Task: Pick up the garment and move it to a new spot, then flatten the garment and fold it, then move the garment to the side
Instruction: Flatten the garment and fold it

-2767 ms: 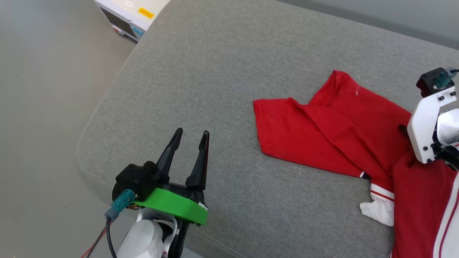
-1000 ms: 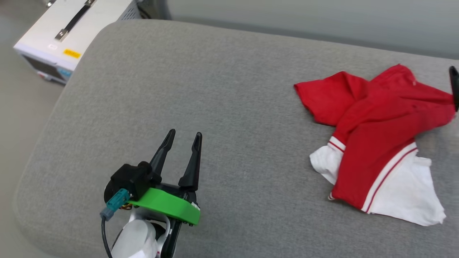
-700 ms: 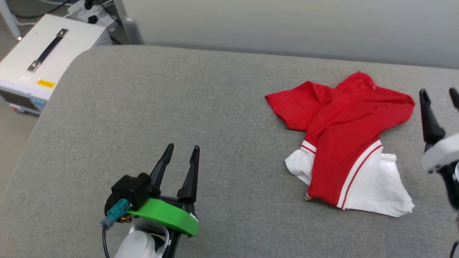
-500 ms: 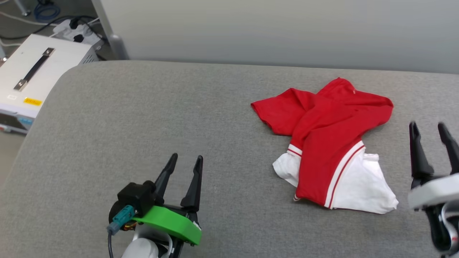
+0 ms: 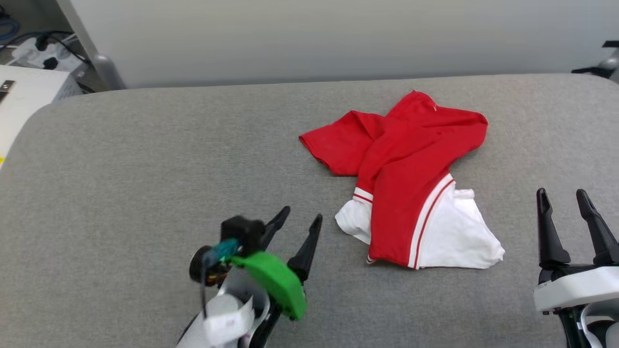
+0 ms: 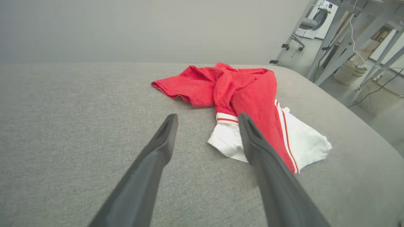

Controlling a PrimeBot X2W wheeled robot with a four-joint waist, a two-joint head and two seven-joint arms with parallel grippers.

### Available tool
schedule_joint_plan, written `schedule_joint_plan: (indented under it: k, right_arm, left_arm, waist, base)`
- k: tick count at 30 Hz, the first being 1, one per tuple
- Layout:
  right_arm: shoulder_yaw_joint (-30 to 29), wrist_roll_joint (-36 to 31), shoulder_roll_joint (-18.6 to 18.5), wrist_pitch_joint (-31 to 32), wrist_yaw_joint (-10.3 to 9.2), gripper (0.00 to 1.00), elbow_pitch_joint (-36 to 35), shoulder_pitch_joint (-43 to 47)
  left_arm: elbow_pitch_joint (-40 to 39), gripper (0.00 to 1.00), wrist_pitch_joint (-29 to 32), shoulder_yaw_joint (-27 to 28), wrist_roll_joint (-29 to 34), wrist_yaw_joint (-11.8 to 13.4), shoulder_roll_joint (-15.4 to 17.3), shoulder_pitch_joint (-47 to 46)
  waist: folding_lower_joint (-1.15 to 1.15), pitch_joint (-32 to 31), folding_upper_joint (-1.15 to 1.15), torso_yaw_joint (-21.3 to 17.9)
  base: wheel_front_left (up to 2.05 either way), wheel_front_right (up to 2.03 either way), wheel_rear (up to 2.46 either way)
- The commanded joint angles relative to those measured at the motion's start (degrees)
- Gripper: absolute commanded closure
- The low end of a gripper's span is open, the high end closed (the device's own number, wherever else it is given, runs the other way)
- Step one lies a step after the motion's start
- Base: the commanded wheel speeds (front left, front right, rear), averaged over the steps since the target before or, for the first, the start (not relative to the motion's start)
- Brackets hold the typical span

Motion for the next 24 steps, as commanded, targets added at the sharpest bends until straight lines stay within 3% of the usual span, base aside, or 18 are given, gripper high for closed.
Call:
schedule_joint_plan:
  k: [1,5,9,14,22,23,24]
  right_arm:
    - [0.39,-0.51,0.26,0.21,-0.05,0.00,-0.67,0.31]
    - [1.50,-1.09,0.62,0.47,-0.05,0.00,-1.34,0.20]
    - [2.42,-1.68,1.03,0.28,-0.05,0.00,-1.17,0.13]
    - [3.15,-1.91,1.61,-0.53,-0.05,0.00,-0.30,0.05]
    - [3.34,-2.08,2.06,-1.24,-0.05,0.00,0.40,-0.53]
    - [3.51,-2.28,2.24,-1.35,-0.05,0.00,0.67,-0.93]
    - [3.52,-2.33,2.27,-1.36,-0.05,0.00,0.74,-1.06]
  left_arm:
    - [1.29,0.00,3.38,-0.71,-0.70,-0.11,-0.37,-2.27]
    - [5.44,0.00,14.10,-3.19,-1.42,0.21,-0.67,-6.64]
    - [9.63,0.00,20.89,-4.13,-2.11,1.98,-1.05,-10.67]
    - [14.49,0.00,21.11,-3.72,-3.68,4.18,-1.46,-14.78]
    - [21.35,0.00,21.67,-6.00,-3.06,4.74,-1.61,-17.73]
    - [23.75,1.00,21.18,-6.62,-3.01,4.26,-1.62,-18.23]
    - [24.09,1.00,20.49,-6.48,-3.38,4.01,-1.63,-18.25]
  waist:
    - [0.00,1.72,0.00,-1.96]
    - [0.00,3.11,0.00,-4.08]
    - [0.00,4.47,0.00,-6.61]
    - [0.00,6.21,0.00,-9.51]
    - [0.00,7.49,0.00,-10.24]
    - [0.00,7.70,0.00,-10.07]
    - [0.00,7.70,0.00,-9.92]
  base:
    - [0.00,0.00,0.00]
    - [0.00,0.00,0.00]
    - [0.00,0.00,0.00]
    - [0.00,0.00,0.00]
    - [0.00,0.00,0.00]
    - [0.00,0.00,0.00]
    - [0.00,0.00,0.00]
